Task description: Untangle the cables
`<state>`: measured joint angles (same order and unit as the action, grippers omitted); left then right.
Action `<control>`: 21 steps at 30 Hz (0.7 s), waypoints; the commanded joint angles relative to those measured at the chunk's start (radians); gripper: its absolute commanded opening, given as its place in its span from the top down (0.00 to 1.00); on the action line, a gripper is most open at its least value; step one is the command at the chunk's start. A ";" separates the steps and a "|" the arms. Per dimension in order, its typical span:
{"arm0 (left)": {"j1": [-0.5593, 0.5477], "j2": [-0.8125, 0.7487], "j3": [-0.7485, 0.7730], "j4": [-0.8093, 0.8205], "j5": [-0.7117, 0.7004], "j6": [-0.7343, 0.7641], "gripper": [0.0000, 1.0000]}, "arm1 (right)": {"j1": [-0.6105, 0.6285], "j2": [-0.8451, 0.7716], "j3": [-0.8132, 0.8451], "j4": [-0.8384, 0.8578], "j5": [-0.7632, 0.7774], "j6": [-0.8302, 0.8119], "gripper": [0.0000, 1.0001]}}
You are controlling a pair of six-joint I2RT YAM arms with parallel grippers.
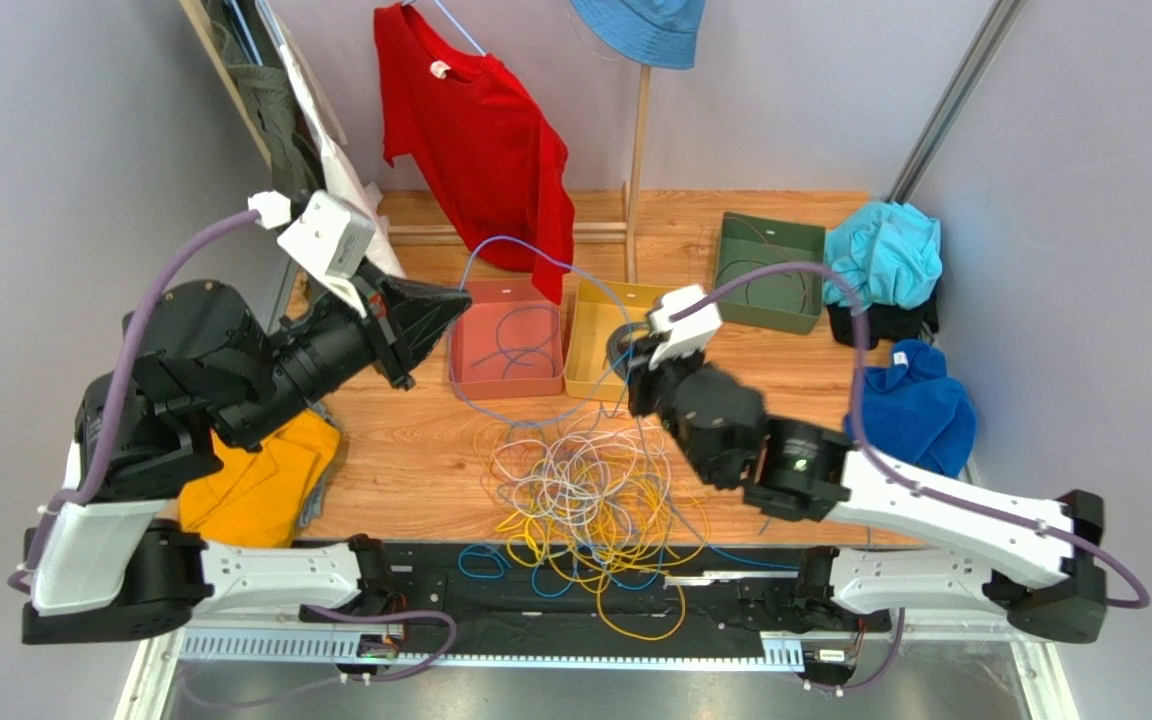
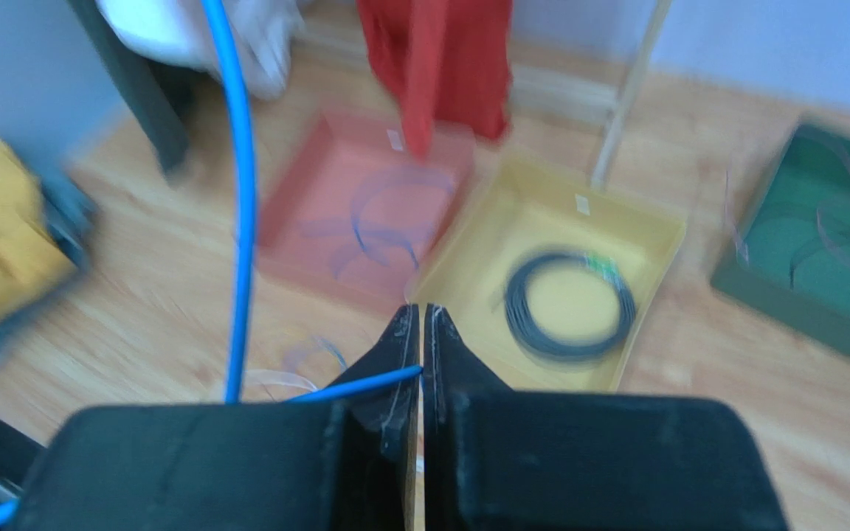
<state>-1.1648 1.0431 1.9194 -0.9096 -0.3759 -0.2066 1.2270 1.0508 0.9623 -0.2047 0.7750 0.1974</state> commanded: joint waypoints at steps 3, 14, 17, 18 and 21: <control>-0.003 -0.198 -0.317 0.184 -0.058 -0.063 1.00 | 0.002 -0.040 0.480 -0.131 -0.048 -0.125 1.00; -0.003 -0.414 -0.782 0.500 -0.012 -0.122 1.00 | 0.002 0.126 0.951 -0.416 -0.241 -0.067 1.00; -0.003 -0.408 -0.832 0.552 0.000 -0.134 1.00 | 0.002 0.132 0.889 -0.435 -0.226 -0.049 1.00; -0.003 -0.399 -0.838 0.563 0.018 -0.135 1.00 | 0.002 0.133 0.870 -0.435 -0.230 -0.041 1.00; -0.003 -0.355 -0.841 0.577 0.064 -0.146 1.00 | 0.002 0.144 0.793 -0.441 -0.255 -0.010 1.00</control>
<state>-1.1656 0.6521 1.0798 -0.4461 -0.3756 -0.3241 1.2270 1.1572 1.8248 -0.5579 0.5659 0.1452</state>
